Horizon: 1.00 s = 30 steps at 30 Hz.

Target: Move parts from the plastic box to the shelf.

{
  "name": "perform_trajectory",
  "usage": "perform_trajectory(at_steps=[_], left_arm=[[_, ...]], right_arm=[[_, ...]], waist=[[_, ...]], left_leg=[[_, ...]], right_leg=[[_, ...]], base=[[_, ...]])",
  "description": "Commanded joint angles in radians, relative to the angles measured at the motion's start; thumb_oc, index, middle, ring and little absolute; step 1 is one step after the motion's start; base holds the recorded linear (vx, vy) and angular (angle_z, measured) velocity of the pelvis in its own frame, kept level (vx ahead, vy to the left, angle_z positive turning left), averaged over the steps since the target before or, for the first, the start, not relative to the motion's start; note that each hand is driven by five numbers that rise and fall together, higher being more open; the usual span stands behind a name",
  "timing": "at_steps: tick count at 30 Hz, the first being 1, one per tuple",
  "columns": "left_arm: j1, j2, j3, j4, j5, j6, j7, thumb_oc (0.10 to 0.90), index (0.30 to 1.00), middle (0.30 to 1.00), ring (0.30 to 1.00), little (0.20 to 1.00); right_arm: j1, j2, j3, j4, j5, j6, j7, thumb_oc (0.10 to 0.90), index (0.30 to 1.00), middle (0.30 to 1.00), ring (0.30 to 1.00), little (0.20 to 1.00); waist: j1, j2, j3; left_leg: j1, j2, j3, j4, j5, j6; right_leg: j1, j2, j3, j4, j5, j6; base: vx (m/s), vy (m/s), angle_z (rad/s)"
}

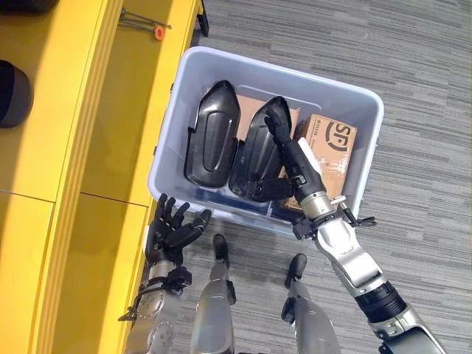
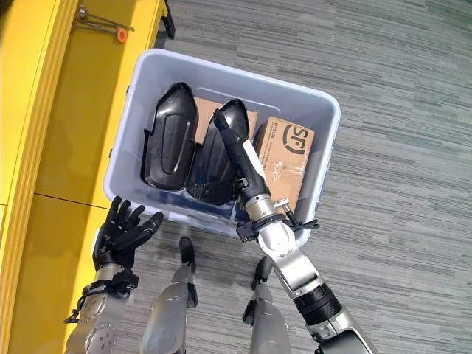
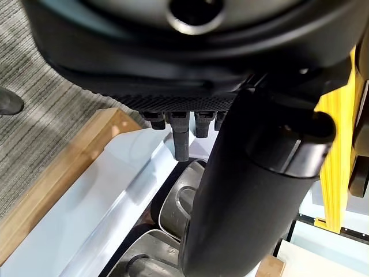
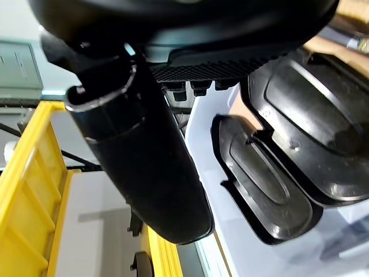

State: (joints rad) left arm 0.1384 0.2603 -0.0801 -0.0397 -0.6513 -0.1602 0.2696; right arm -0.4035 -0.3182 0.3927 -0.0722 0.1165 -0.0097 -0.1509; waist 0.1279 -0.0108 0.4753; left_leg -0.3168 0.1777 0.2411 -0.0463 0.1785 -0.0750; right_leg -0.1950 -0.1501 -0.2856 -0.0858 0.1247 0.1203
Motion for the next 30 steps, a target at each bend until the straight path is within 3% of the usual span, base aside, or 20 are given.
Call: perform_trajectory(at_steps=[1,18,30], left_arm=[[0.021,0.080,0.015,-0.094,0.049,-0.054,0.008,0.900,1.000,1.000,1.000,1.000],[0.006,0.081,0.012,-0.086,0.057,-0.052,0.041,0.900,1.000,1.000,1.000,1.000],[-0.007,0.084,0.005,-0.109,0.060,-0.053,0.070,0.900,1.000,1.000,1.000,1.000]], right_arm=[[-0.108,0.048,0.003,-0.106,-0.034,-0.090,0.004,0.900,1.000,1.000,1.000,1.000],[-0.094,0.068,0.038,-0.048,0.022,-0.075,0.004,0.900,1.000,1.000,1.000,1.000],[-0.083,0.059,0.022,-0.063,-0.095,-0.065,-0.049,0.900,1.000,1.000,1.000,1.000]], waist=[[-0.011,-0.057,-0.019],[0.001,-0.078,0.012],[-0.002,-0.072,0.042]], left_leg=[[-0.056,-0.002,-0.017,0.091,-0.059,-0.011],[-0.077,0.002,-0.034,0.096,-0.056,-0.010],[-0.106,-0.010,-0.046,0.095,-0.053,-0.005]], right_leg=[[0.096,-0.045,0.029,0.016,-0.108,0.042],[0.088,-0.038,0.019,0.018,-0.111,0.042],[0.065,-0.047,0.015,0.020,-0.101,0.046]], base=[[0.00,0.004,0.03],[0.00,0.004,0.03],[-0.01,0.011,0.02]])
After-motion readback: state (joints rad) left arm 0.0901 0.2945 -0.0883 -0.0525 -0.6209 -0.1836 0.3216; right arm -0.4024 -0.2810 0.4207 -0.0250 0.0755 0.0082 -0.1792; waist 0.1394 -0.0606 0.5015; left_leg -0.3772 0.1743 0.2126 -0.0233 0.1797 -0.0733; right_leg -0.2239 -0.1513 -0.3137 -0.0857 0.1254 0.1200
